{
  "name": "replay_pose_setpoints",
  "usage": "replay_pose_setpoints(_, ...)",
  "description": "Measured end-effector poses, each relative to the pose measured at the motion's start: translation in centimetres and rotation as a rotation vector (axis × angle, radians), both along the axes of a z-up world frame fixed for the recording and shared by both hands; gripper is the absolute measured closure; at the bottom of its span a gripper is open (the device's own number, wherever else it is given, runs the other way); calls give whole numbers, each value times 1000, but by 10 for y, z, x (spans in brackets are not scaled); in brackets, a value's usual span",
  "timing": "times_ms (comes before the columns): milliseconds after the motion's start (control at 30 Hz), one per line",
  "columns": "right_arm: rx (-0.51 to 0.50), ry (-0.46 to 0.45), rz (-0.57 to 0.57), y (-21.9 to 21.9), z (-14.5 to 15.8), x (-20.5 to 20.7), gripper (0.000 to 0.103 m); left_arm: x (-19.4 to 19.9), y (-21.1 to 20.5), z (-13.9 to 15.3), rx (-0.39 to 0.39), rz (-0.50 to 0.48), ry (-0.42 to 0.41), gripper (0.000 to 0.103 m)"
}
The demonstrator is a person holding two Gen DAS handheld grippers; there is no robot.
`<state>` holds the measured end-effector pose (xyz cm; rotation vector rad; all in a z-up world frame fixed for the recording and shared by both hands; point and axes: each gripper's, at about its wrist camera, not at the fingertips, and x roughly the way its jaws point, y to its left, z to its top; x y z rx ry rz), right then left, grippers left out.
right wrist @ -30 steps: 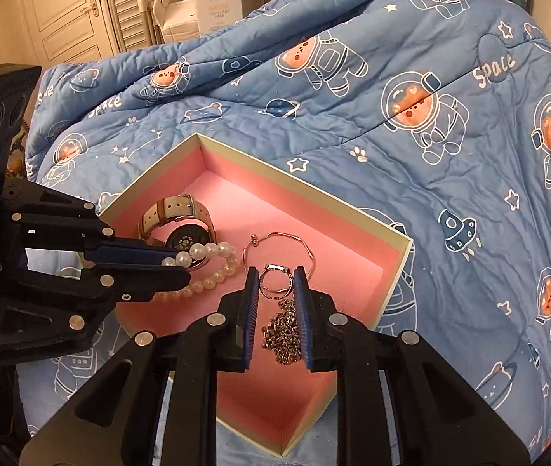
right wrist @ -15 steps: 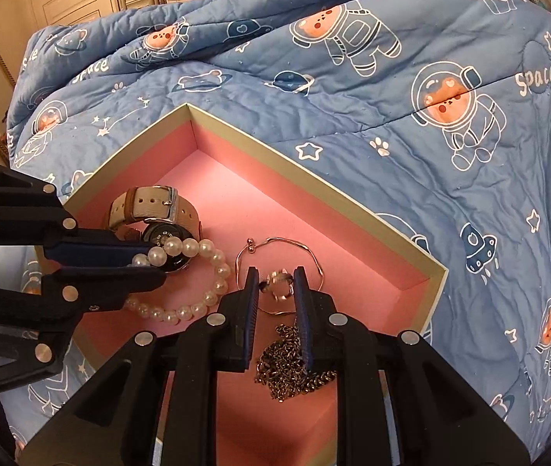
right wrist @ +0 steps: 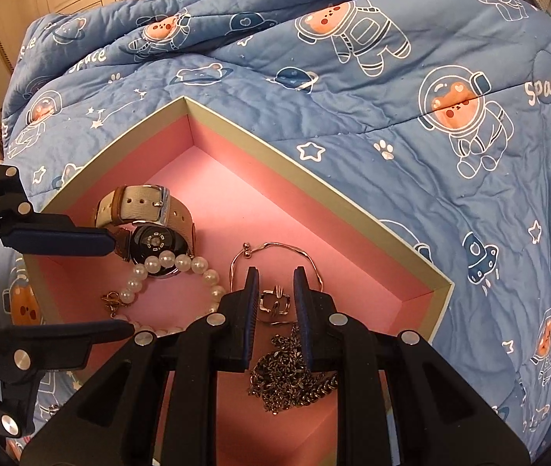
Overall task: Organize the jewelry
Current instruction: 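Open both tools releasing the bracelet and earring in the box, then move both tools back to the gold charm and hoop earring on the quilt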
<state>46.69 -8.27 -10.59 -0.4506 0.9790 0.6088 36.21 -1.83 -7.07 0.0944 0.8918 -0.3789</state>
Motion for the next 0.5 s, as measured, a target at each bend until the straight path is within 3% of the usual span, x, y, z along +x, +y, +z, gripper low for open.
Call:
replay_pose_setpoints(100,21,-26,5,-2,9,-6,78,-14,0,10,40,4,-49,48)
replay_pose_setpoints(167,37,-51,-2,-6,15,-11,47,-27,3,17,52,13,-92,37)
replay_pose_setpoints(233,76,-85,-19,-11,24,-17,42,-40,8,23,60,36,-132,18)
replay_pose_setpoints(300,102,-105,-41,-17,32,-24,36,-52,14,28,62,56,-167,13)
replay_pose_setpoints(367,138,-136,-69,-24,41,-36,21,-65,17,30,52,78,-181,7)
replay_pose_setpoints(500,213,-149,-107,-36,54,-62,18,-87,23,29,-18,116,-179,7)
